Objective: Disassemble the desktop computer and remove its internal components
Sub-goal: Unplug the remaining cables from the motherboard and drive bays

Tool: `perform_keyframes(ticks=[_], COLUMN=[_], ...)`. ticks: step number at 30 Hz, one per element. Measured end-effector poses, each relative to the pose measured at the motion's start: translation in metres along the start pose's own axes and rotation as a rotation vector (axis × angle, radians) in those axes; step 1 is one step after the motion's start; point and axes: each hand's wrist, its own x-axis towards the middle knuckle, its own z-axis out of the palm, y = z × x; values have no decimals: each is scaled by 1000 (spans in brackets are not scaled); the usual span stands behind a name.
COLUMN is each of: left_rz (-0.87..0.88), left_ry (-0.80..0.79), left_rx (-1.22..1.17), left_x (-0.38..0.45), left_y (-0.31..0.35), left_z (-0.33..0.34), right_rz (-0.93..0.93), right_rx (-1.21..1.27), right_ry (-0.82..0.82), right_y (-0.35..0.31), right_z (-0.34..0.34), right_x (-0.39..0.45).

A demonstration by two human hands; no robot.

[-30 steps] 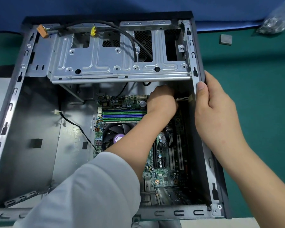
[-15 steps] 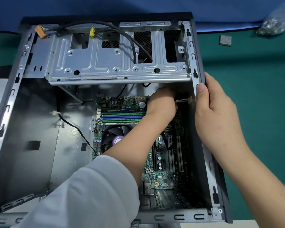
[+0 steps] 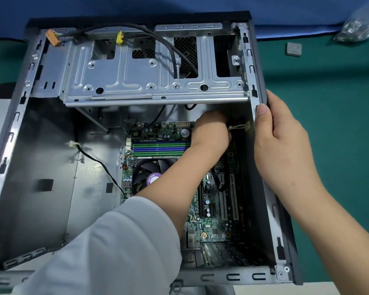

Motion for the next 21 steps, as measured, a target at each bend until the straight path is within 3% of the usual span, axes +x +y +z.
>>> perform_keyframes(ticks=[4,11,17,21], left_rz=[60,-85,66,-62], left_ry=[39,14,78,103], left_rx=[54,-12,93,110], left_x=[-4,4,-3,0], left_y=[-1,2,1,3], left_z=[3,2,5,6], right_rz=[5,9,4,6], right_rx=[12,12,16,12], right_ry=[-1,1,-2,-6], right_y=[-1,1,0,1], right_z=[-1,0,-1,-1], right_x=[0,1,1,1])
